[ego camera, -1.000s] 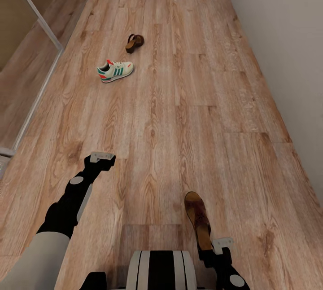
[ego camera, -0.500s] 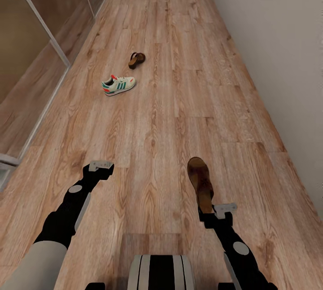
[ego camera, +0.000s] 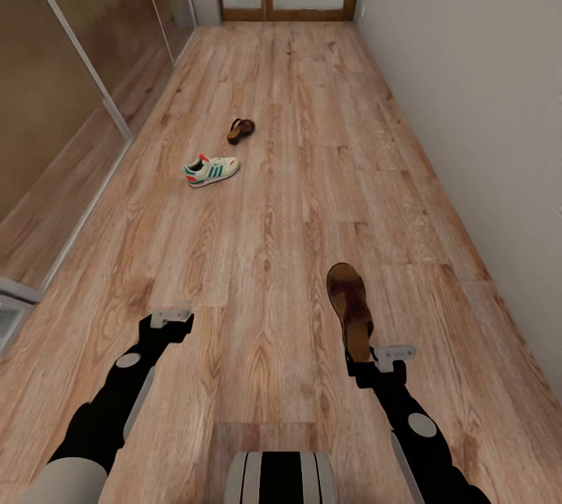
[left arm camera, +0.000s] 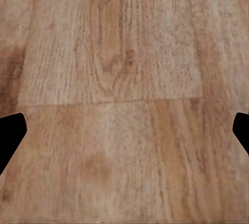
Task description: Pick up the two gym shoes and the two sandals from the corridor floor and place them onto the hallstand (shoe rack) in the corridor, making sure they are on the rack and not on the floor. Arrange them so the two gym shoes are next to each other and the two sandals are next to each other.
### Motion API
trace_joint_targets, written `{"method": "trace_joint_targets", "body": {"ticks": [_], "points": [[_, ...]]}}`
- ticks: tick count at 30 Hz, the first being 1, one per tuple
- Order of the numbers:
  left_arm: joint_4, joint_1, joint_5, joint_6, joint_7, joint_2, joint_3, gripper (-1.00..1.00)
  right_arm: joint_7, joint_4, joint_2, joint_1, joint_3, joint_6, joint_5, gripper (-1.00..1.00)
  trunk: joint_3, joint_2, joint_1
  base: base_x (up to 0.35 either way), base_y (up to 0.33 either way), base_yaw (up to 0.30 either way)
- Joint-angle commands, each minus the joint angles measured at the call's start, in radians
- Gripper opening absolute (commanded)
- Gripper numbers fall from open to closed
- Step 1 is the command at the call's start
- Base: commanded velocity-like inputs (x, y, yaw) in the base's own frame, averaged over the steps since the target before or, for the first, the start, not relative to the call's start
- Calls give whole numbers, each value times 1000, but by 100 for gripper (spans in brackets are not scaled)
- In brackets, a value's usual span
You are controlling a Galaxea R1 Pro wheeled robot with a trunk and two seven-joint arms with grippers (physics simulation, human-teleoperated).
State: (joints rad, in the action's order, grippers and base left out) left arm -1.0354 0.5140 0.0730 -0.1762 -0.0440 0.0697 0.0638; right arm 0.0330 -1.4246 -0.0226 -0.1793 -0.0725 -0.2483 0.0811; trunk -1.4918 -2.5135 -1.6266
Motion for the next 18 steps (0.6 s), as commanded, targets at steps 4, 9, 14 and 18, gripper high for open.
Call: {"method": "trace_joint_targets", "body": {"ticks": [4, 9, 14, 18], "points": [[-2, -51, -12, -1, 11, -1, 20, 100, 4, 21, 2, 1, 0, -4, 7, -100, 21, 1, 2, 0, 0, 0], [45, -79, -19, 64, 11, 0, 81, 100, 3, 82, 3, 1, 1, 12, 7, -100, 48, 2, 4, 0, 0, 0], [213, -85, -15, 205, 12, 17, 113, 100, 3, 168, 5, 1, 4, 135, 8, -100, 76, 3, 6, 0, 0, 0], [310, -86, -15, 291, 13, 34, 134, 100, 4, 229, 16, 1, 5, 213, 8, -100, 97, 4, 8, 0, 0, 0]]}}
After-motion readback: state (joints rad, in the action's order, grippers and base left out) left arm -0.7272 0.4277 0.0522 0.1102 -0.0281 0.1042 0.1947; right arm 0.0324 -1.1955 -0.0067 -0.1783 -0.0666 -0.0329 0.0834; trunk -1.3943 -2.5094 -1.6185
